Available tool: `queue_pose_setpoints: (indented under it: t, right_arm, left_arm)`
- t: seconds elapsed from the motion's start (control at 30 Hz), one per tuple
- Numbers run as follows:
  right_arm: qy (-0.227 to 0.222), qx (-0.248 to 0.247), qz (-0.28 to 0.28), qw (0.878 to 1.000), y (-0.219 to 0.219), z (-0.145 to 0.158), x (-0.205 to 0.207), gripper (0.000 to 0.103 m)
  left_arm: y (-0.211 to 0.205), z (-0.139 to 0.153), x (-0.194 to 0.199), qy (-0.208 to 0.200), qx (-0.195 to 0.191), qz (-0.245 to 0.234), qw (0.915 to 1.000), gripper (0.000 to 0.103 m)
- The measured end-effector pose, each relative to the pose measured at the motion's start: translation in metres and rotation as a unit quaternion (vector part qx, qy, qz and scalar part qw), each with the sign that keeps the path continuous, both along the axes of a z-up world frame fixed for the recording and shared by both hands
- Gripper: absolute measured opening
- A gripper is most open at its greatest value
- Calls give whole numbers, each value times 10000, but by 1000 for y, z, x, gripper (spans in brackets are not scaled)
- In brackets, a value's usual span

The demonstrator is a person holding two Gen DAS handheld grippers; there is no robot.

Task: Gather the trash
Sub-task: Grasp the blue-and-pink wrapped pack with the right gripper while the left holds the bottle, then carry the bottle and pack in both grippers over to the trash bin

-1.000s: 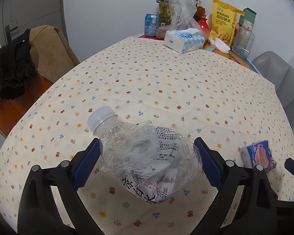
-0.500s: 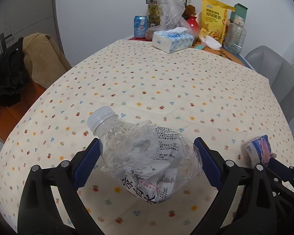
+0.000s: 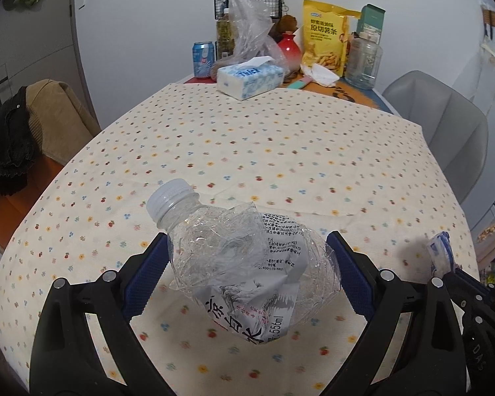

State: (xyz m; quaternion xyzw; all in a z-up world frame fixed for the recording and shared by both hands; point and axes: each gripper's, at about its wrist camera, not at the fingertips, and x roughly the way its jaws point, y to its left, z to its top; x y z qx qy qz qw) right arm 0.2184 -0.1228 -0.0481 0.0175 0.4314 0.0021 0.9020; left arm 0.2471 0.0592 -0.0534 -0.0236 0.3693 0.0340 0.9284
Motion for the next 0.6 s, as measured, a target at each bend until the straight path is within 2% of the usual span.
queue_pose_setpoints:
  t: [0.23,0.6]
  right_arm:
    - [-152,35,-280,9995,-38,15,-25,5]
    - [-330,-28,-1088,9935,-129,33,-69,6]
  left_arm:
    - [-37,11,-12,-81,57,-258,9996,94]
    - [-135,24,-30,-206,112,-1030,9944,94]
